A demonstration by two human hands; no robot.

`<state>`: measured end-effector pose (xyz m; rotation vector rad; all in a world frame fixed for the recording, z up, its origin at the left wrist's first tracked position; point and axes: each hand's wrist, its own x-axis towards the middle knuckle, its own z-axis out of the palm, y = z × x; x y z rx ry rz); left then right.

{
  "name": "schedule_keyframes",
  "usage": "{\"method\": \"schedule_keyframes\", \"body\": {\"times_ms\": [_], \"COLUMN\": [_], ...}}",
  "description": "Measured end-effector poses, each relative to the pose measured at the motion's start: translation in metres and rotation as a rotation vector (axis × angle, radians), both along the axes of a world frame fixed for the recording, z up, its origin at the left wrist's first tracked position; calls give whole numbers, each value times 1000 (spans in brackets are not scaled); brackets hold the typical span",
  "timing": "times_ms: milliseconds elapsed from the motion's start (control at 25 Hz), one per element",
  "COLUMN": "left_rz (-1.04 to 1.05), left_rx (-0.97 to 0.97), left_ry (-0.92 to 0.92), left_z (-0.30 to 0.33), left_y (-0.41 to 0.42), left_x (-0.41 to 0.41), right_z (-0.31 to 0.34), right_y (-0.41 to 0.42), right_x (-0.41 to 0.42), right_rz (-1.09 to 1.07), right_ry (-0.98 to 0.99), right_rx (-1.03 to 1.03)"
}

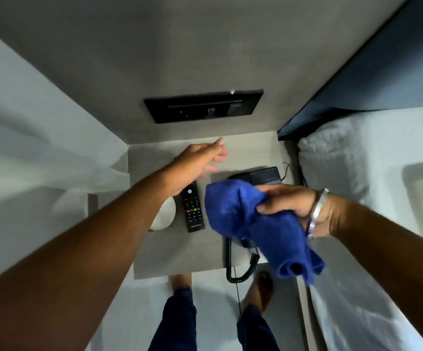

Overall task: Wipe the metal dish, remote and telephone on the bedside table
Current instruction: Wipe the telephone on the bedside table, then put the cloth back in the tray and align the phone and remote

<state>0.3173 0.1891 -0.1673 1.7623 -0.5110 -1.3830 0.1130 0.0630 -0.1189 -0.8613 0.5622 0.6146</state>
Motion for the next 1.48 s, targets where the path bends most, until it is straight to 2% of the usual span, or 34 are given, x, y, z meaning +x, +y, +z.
{"method": "schedule_keyframes", "body": {"times_ms": [40,80,120,160,280,320,400,480,560,720,840,920,1000,1040,1120,1200,1280,1320,1360,1400,1480], "left_rz": [2,12,36,80,245,250,220,214,220,160,192,144,75,61,116,155,39,-80,-216,-343,-541], "left_rx": [1,-6,-24,-52,-59,-37,-32,-41,-47,-40,43,91,75,26,-152,-253,-89,91,268,401,486], "left_ry": [252,385,434,437,334,309,245,191,187,311,479,512,386,293,225,15,-444,-655,-766,-787,-749], "left_z": [27,49,68,84,116,126,142,149,150,134,121,115,112,110,107,90,61,45,28,12,-19], "left_y": [1,3,4,1,-21,-32,-54,-77,-99,-165,-209,-225,-227,-224,-202,-164,-116,-90,-63,-39,-5], "left_x": [-13,-26,-39,-51,-86,-99,-126,-156,-187,-280,-350,-383,-389,-380,-335,-272,-206,-175,-149,-130,-113], "right_z": [19,33,45,55,61,63,66,65,65,72,68,65,65,69,76,75,66,53,36,15,-32], "right_y": [-10,-20,-28,-34,-53,-62,-82,-108,-136,-204,-254,-274,-276,-270,-246,-207,-151,-121,-93,-67,-26], "right_x": [-9,-17,-26,-37,-81,-100,-142,-187,-224,-305,-353,-369,-370,-361,-329,-285,-230,-198,-168,-140,-97], "right_rz": [-109,-198,-283,-362,-644,-732,-901,-948,-903,-992,-739,-355,87,158,-42,-304,-374,-351,-298,-223,-65], "right_ry": [-18,-37,-22,-8,-100,-78,16,80,169,343,575,749,894,891,752,403,-38,-199,-293,-309,-115], "right_rx": [74,79,28,33,318,416,375,166,-210,-733,-1092,-1337,-1628,-1757,-1892,-1938,-1920,-1858,-1782,-1702,-1489]}}
